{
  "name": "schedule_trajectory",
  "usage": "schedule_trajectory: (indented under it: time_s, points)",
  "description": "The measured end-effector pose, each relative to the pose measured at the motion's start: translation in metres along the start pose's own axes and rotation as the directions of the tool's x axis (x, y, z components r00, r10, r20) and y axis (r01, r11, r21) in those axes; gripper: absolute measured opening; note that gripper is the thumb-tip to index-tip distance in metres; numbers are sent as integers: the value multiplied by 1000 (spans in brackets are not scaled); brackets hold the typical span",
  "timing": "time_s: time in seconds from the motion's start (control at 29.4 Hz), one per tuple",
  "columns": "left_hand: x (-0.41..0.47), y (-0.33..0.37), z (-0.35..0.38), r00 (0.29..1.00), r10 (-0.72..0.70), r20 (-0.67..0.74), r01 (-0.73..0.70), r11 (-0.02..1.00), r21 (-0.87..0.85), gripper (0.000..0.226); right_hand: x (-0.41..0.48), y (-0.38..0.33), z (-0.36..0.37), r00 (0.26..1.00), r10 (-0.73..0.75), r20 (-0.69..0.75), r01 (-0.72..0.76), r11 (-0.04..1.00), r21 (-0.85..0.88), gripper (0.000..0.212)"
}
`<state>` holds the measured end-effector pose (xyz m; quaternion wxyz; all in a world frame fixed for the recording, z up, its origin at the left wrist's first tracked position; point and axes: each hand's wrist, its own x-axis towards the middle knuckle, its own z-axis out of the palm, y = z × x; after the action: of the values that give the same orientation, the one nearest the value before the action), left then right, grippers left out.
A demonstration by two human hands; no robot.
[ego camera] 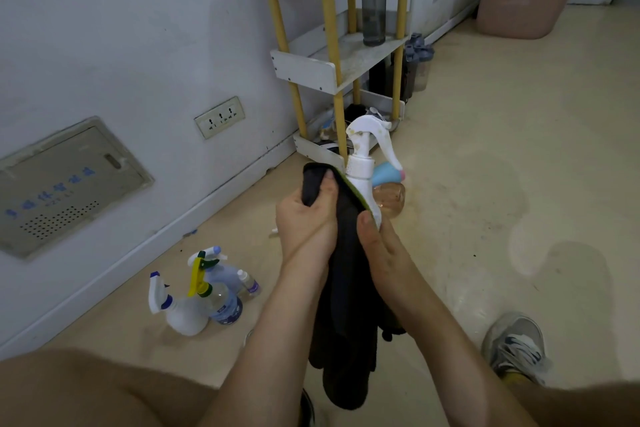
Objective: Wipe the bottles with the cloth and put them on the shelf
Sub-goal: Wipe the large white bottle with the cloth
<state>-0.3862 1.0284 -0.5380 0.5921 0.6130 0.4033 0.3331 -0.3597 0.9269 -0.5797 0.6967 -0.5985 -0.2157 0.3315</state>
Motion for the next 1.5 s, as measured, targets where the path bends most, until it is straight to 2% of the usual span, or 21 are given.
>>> schedule_trajectory:
  time_s: [0.07,0.14,0.2,0.27,0.31,0.41,0.54,0.71,0.78,0.82,0.88,0.95,1.02,1.12,1.19,1.23,1.29,1.36,1.4,1.43,1.5]
  points:
    - [1,1,-1,1000,-16,-2,16,1000,-22,36,0,2,0,999,-42,-23,41,998,-46,51]
    - [-1,6,-6,985,-77,153,93,990,-102,34,0,2,1,997,-73,-15,72,996,-49,53]
    - [-4,10,-13,895,-87,438,158,979,-128,25,0,1,-4,998,-69,-11,69,998,-14,56]
    - [-5,16,-18,780,-71,622,100,995,-13,21,0,-6,-11,997,-52,52,53,998,-17,52]
    - [-4,17,-18,772,-67,632,64,998,27,15,0,-8,-14,993,-38,113,43,998,-44,52]
    - [-4,24,-12,857,-75,509,27,995,101,6,1,-10,-20,979,7,206,9,997,-78,62]
    - [-5,26,-6,904,16,427,-103,978,183,27,-3,-8,-16,993,-26,119,33,998,-61,65]
    - [-5,18,0,958,-17,287,6,999,37,47,-6,-15,-12,999,-14,30,15,1000,-14,48]
    - [-6,16,3,976,-36,214,39,999,-9,46,-6,-15,-9,1000,-5,-6,5,1000,8,44]
    - [-5,15,4,981,-46,188,49,999,-14,43,-6,-14,-7,1000,6,-31,-6,1000,15,48]
    - [-3,13,6,985,-62,158,66,998,-20,37,0,-8,-7,990,58,-130,-48,996,80,70]
    - [-3,13,6,981,-70,183,70,998,9,30,1,-11,-7,978,177,-112,-140,950,279,71]
    - [-5,13,8,962,-87,259,68,994,81,26,0,-18,-8,969,245,-41,-208,891,405,50]
    - [-6,13,5,897,-219,385,137,964,228,31,-1,-26,-14,981,194,-10,-174,900,399,38]
    - [-3,9,4,831,-306,464,189,941,281,58,2,-31,-16,989,148,1,-141,944,299,36]
    - [-2,9,5,831,-305,465,187,941,284,68,4,-31,-16,988,151,-16,-142,956,258,34]
    - [-2,6,10,920,-202,336,122,962,245,64,6,-33,-13,987,138,-86,-117,969,218,32]
    - [-7,-1,10,988,22,153,-54,977,205,43,10,-34,-8,980,69,-185,-35,982,185,31]
    - [-13,-5,9,979,163,119,-187,957,222,33,13,-35,-7,972,35,-233,5,985,171,32]
    - [-20,-10,6,947,279,157,-312,918,247,26,15,-37,-7,962,8,-273,39,985,168,34]
    - [-31,-23,-1,847,402,347,-506,810,297,36,18,-44,-10,952,-6,-306,73,976,207,35]
